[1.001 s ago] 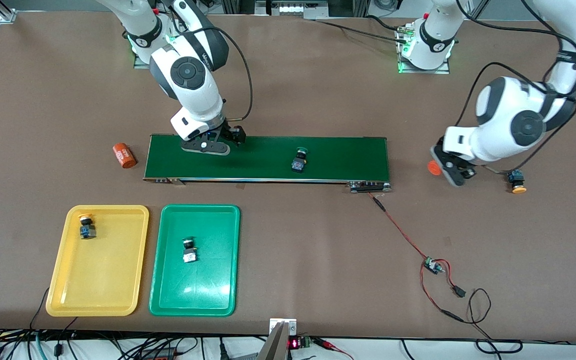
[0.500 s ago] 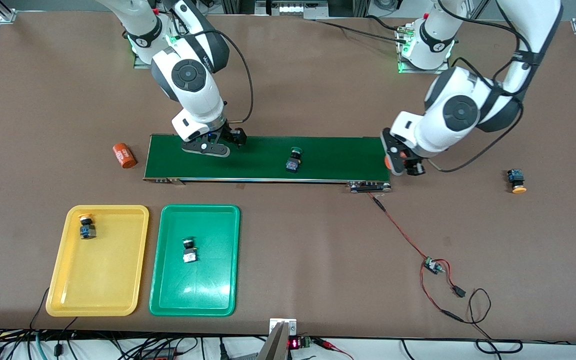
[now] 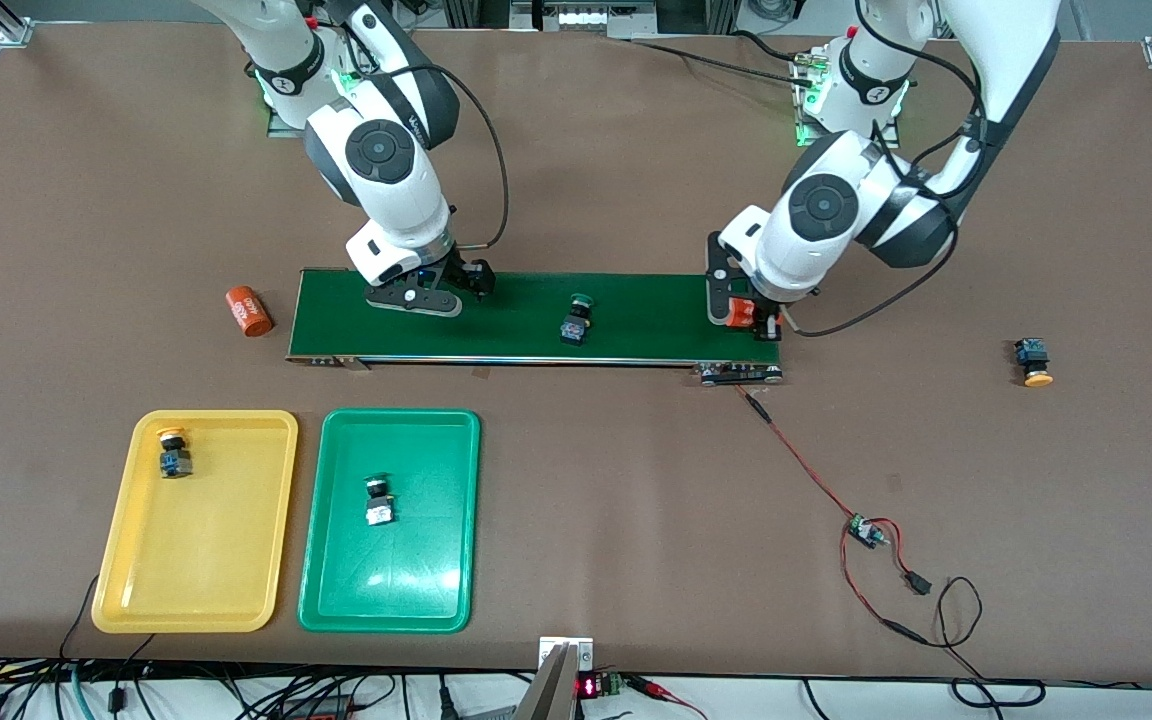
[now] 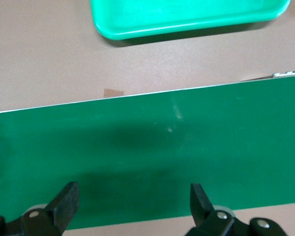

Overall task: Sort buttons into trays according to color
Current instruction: 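Carry the battery to the belt end and lower it with the left gripper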

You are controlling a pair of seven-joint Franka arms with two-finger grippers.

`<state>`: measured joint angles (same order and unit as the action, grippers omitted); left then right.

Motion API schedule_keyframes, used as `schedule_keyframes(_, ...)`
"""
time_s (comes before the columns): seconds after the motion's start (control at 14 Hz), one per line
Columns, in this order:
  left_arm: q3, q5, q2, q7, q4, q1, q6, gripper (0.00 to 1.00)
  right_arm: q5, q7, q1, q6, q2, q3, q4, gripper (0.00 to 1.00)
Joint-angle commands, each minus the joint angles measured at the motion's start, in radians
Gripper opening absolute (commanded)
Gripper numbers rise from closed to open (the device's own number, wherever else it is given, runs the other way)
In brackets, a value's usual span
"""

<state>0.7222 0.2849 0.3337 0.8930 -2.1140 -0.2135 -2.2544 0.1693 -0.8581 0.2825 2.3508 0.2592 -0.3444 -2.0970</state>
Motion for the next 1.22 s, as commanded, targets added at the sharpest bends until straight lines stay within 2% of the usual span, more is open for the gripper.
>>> schedule_keyframes(0.0,-0.009,0.051,0.022,0.026,0.025,0.019,0.001,0.01,0.035,0.013,0.0,0.019,0.017,-0.005,0.006,1.0)
schedule_keyframes(0.5,-0.009,0.106,0.065,0.014,0.025,0.043,-0.001,0.04,0.035,0.037,-0.003,0.019,0.017,-0.005,0.006,1.0)
schedule_keyframes(0.57,-0.01,0.106,0.073,0.011,0.025,0.06,-0.001,0.12,0.033,0.037,-0.005,0.019,0.017,-0.005,0.006,1.0)
schedule_keyframes(0.64,-0.012,0.106,0.077,0.006,0.025,0.071,-0.001,0.28,0.035,0.037,-0.005,0.019,0.017,-0.005,0.008,1.0)
schedule_keyframes(0.71,-0.015,0.105,0.077,-0.024,0.025,0.078,-0.001,0.52,0.035,0.037,-0.005,0.021,0.017,-0.004,0.008,1.0)
schedule_keyframes(0.79,-0.017,0.106,0.074,-0.034,0.025,0.079,-0.001,0.99,0.035,0.037,-0.006,0.022,0.017,-0.005,0.008,1.0)
schedule_keyframes(1.14,-0.026,0.103,0.03,-0.013,0.061,0.068,0.013,1.0,0.033,0.033,-0.006,0.024,0.037,-0.004,0.026,1.0)
